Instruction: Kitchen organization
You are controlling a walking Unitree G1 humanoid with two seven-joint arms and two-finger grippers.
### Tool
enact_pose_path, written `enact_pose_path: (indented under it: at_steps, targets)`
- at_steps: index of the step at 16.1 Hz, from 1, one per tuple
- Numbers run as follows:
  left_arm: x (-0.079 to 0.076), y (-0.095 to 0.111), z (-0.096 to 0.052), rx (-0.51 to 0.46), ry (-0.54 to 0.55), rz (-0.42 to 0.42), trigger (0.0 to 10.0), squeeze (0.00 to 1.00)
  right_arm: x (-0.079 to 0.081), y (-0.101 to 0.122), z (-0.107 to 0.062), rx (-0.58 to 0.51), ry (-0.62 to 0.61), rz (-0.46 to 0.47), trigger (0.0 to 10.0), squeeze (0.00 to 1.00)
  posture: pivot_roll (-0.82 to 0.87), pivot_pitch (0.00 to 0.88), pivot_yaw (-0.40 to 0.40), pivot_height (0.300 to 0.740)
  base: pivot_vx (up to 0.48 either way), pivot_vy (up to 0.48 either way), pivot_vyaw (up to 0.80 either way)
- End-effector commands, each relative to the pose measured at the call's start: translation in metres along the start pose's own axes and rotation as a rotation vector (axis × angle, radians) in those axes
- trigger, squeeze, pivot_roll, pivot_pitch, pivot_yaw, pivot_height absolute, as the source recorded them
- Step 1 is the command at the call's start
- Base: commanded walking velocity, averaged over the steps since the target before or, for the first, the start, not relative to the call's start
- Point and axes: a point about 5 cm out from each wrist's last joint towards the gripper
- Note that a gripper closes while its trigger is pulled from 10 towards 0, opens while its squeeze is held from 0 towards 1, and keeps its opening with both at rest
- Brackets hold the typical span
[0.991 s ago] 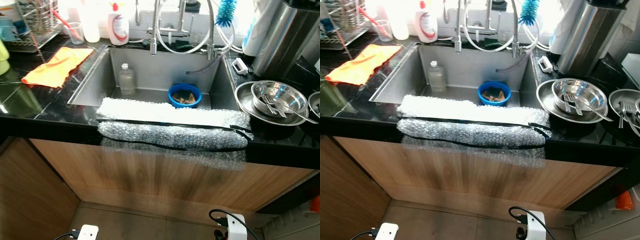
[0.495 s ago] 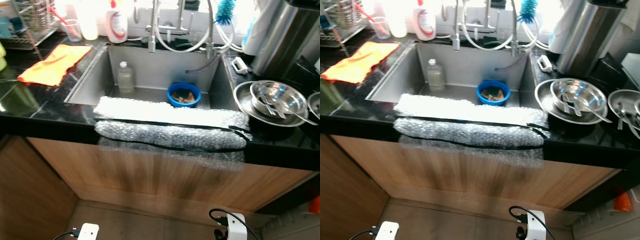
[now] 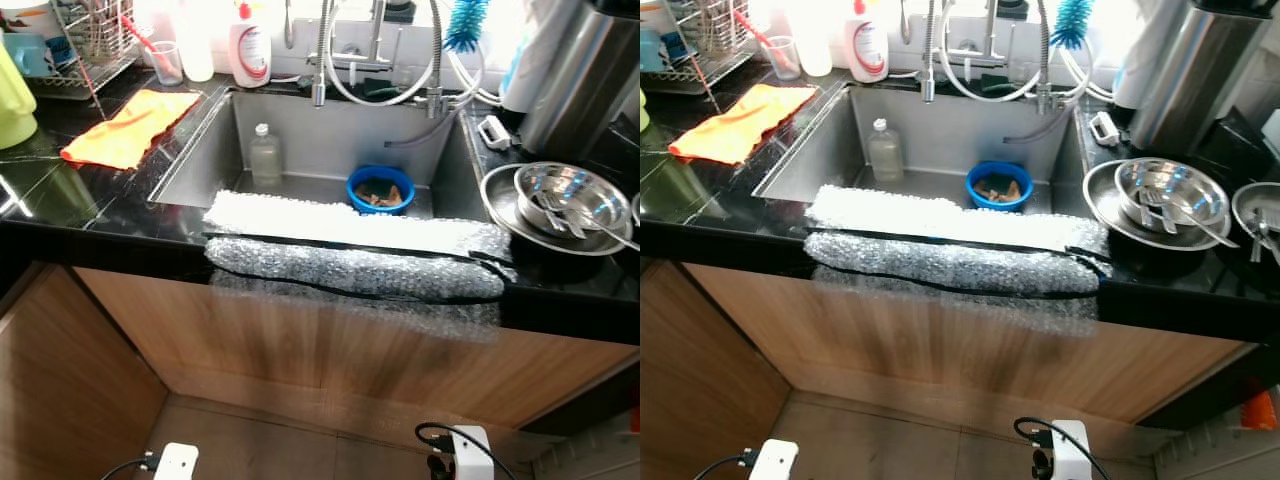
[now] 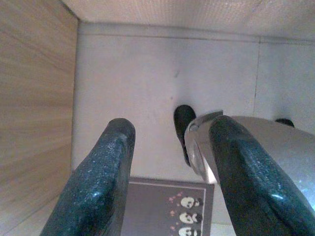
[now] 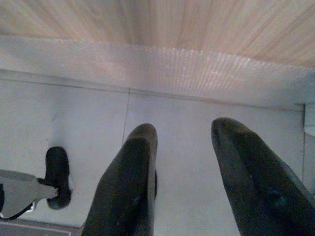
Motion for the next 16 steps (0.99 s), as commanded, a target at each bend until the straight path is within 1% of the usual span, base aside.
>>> enact_pose_path:
  at_steps: [1, 2, 3, 4, 5, 6, 7, 8, 10, 12, 14, 16]
  targets:
    - [0.0, -0.006, -0.002, 0.005, 0.005, 0.025, 10.0, 0.0, -0.009, -0.003, -0.004, -0.02, -0.017, 0.003, 10.0, 0.0, 0.06, 0.072, -0.025, 0.74, 0.0, 0.0, 0.0]
    - [0.0, -0.005, -0.003, -0.01, 0.019, 0.016, 10.0, 0.0, -0.016, -0.005, -0.008, -0.049, -0.021, -0.002, 10.0, 0.0, 0.06, 0.076, -0.025, 0.74, 0.0, 0.0, 0.0]
    - [0.001, -0.004, -0.003, -0.03, 0.038, 0.01, 10.0, 0.0, -0.023, -0.004, -0.013, -0.104, -0.027, -0.002, 10.0, 0.0, 0.06, 0.075, -0.025, 0.74, 0.0, 0.0, 0.0]
    - [0.003, -0.001, -0.004, -0.061, 0.055, 0.009, 10.0, 0.0, -0.026, 0.001, -0.015, -0.157, -0.03, 0.005, 10.0, 0.0, 0.05, 0.075, -0.025, 0.74, 0.0, 0.0, 0.0]
    - [0.01, 0.008, -0.006, -0.171, 0.08, 0.013, 10.0, 0.0, -0.027, 0.006, -0.016, -0.202, -0.024, 0.003, 10.0, 0.0, 0.05, 0.075, -0.026, 0.74, 0.0, 0.0, 0.0]
    - [0.019, 0.021, -0.012, -0.305, 0.106, 0.025, 10.0, 0.0, -0.027, 0.012, -0.017, -0.247, -0.018, 0.005, 10.0, 0.0, 0.05, 0.072, -0.027, 0.74, 0.0, 0.0, 0.0]
    - [0.022, 0.025, -0.014, -0.348, 0.116, 0.03, 10.0, 0.0, -0.027, 0.014, -0.018, -0.269, -0.014, 0.007, 10.0, 0.0, 0.05, 0.072, -0.027, 0.74, 0.0, 0.0, 0.0]
    - [0.029, 0.036, -0.023, -0.448, 0.155, 0.036, 10.0, 0.0, -0.024, 0.025, -0.021, -0.356, 0.006, -0.008, 10.0, 0.0, 0.05, 0.066, -0.029, 0.74, 0.0, 0.0, 0.0]
    - [0.03, 0.045, -0.032, -0.52, 0.189, 0.044, 10.0, 0.0, -0.019, 0.038, -0.027, -0.442, 0.028, -0.011, 10.0, 0.0, 0.05, 0.057, -0.03, 0.74, 0.0, 0.0, 0.0]
    - [0.031, 0.05, -0.039, -0.566, 0.216, 0.046, 10.0, 0.0, -0.013, 0.043, -0.032, -0.491, 0.036, -0.022, 10.0, 0.0, 0.05, 0.051, -0.031, 0.74, 0.0, 0.0, 0.0]
    - [0.039, 0.06, -0.055, -0.633, 0.259, 0.044, 10.0, 0.0, -0.007, 0.057, -0.042, -0.575, 0.038, -0.036, 10.0, 0.0, 0.05, 0.038, -0.029, 0.74, 0.0, 0.0, 0.0]
    - [0.046, 0.066, -0.069, -0.67, 0.288, 0.056, 10.0, 0.0, 0.0, 0.065, -0.055, -0.632, 0.041, -0.059, 10.0, 0.0, 0.04, 0.03, -0.028, 0.74, 0.0, 0.0, 0.0]
Point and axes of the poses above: a point about 5 cm out from each wrist's last joint towards the gripper, its own z axis pointing out of the wrist towards the gripper, its own y axis along the axis of the wrist's last joint, x = y × z, and after that the axes turned 13 degrees about z, right-handed
